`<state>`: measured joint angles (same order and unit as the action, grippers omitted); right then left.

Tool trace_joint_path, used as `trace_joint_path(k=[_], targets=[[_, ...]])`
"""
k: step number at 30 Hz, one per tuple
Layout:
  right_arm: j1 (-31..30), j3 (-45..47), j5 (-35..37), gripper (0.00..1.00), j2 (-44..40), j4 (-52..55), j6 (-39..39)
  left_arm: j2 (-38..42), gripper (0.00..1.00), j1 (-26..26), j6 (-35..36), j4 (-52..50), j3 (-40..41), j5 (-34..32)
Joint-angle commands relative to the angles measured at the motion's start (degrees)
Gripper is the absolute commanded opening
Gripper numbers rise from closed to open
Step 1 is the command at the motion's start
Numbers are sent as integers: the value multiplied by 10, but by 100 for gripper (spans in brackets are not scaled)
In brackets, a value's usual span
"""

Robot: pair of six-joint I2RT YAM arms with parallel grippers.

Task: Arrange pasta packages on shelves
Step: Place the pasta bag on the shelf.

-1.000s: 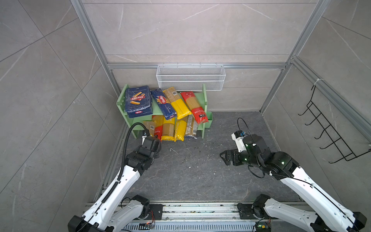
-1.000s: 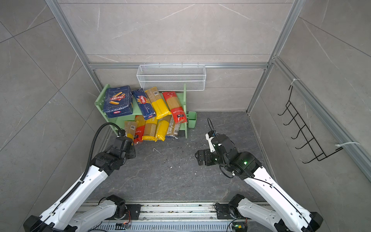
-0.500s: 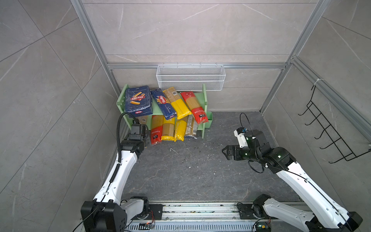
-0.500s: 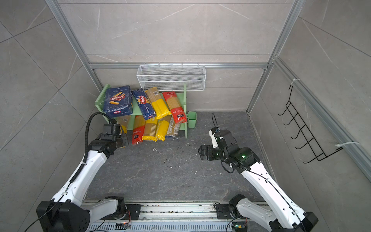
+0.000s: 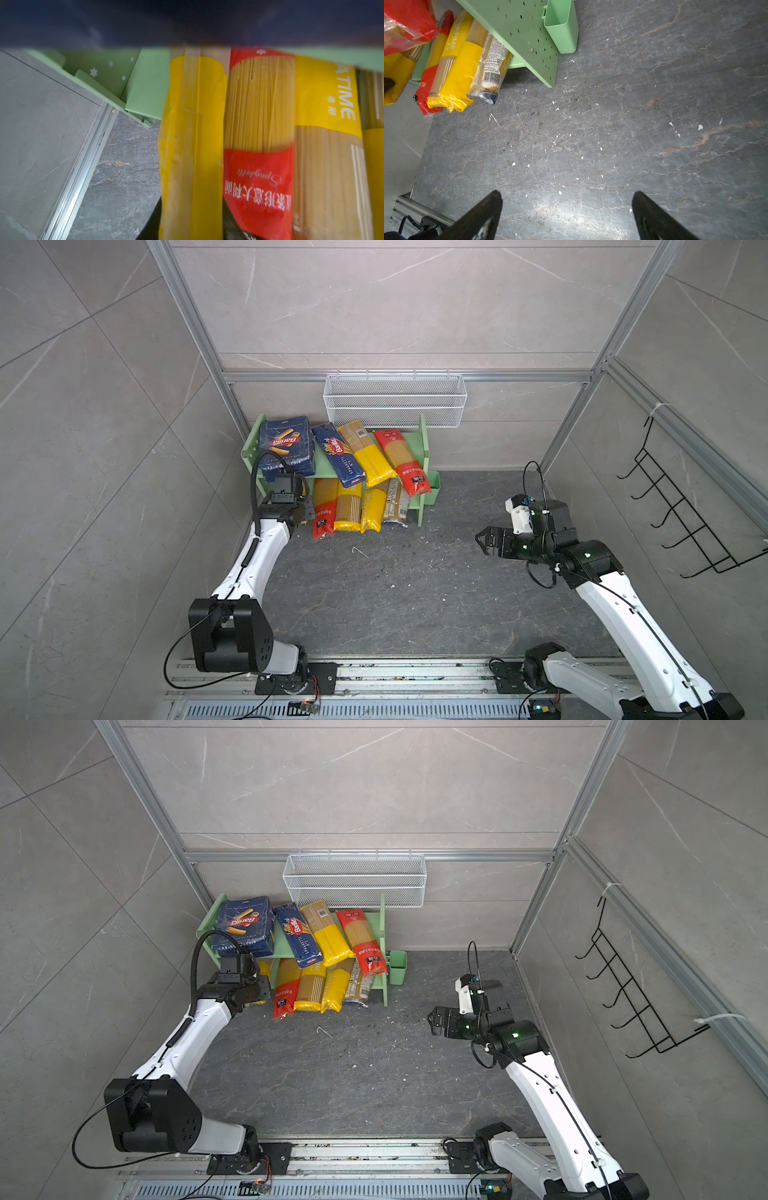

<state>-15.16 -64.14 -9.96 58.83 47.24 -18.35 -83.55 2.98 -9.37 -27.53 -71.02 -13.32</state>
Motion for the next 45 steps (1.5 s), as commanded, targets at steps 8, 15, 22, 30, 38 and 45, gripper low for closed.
trace_joint_path(k=[8, 15, 22, 30, 38, 45], targets=[[18, 4, -29, 100, 23, -7, 11, -39, 0, -16, 34, 172, -29, -16], [21, -4, -32, 100, 21, 1, 10, -42, 21, -18, 42, 173, -4, -29], [21, -5, -48, 100, 12, 9, 8, -27, 67, -18, 37, 170, 44, -38], [21, -17, -54, 99, -6, 30, 7, -8, 72, -18, 23, 160, 55, -27], [21, 9, -60, 99, -9, 29, 3, 80, 78, 3, -16, 116, 98, -41], [21, 59, -86, 100, -8, -1, -9, 203, 82, 124, -76, 49, 180, -116]])
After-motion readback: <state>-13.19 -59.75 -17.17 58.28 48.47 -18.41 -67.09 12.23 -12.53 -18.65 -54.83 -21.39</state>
